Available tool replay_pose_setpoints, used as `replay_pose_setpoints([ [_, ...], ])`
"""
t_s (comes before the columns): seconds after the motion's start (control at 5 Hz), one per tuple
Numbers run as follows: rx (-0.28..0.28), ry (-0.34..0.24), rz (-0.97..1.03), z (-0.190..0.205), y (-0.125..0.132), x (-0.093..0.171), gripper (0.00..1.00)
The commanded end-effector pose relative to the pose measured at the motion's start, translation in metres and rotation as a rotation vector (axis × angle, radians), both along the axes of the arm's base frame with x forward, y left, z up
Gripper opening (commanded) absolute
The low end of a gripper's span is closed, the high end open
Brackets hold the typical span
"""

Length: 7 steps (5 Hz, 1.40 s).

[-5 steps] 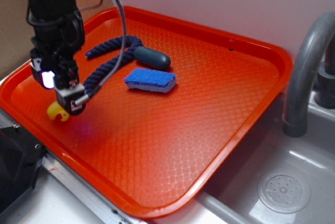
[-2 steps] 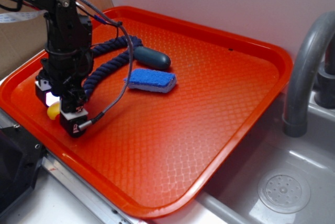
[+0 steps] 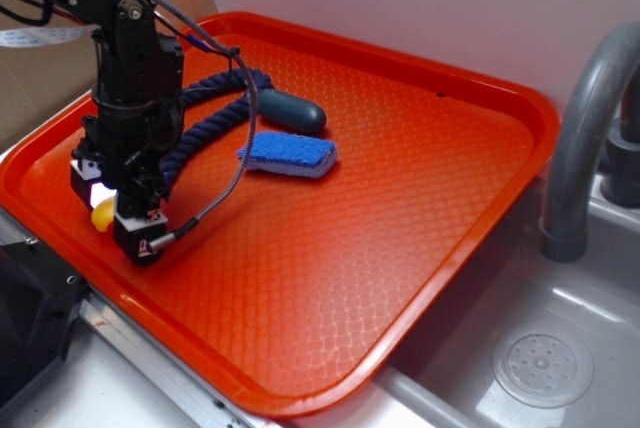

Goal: Grab the yellow duck.

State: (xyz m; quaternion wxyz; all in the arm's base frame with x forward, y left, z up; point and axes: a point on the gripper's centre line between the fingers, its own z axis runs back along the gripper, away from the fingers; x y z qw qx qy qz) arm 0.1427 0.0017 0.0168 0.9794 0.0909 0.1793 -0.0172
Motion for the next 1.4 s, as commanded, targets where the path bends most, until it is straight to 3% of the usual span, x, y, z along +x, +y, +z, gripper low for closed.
replay_pose_setpoints([
  [0.0, 0.036, -0.054, -0.003, 0.009, 0.004, 0.0, 0.0],
  [0.2, 0.034, -0.129, 0.015, 0.04, 0.001, 0.012, 0.0],
  [0.4, -0.024, -0.243, 0.089, 0.084, -0.004, 0.037, 0.0],
  [0.6, -0.094, -0.319, 0.103, 0.125, -0.006, 0.058, 0.0],
  [1.0, -0.195, -0.481, 0.125, 0.185, -0.012, 0.065, 0.0],
  [1.2, -0.225, -0.522, 0.057, 0.184, -0.013, 0.069, 0.0],
])
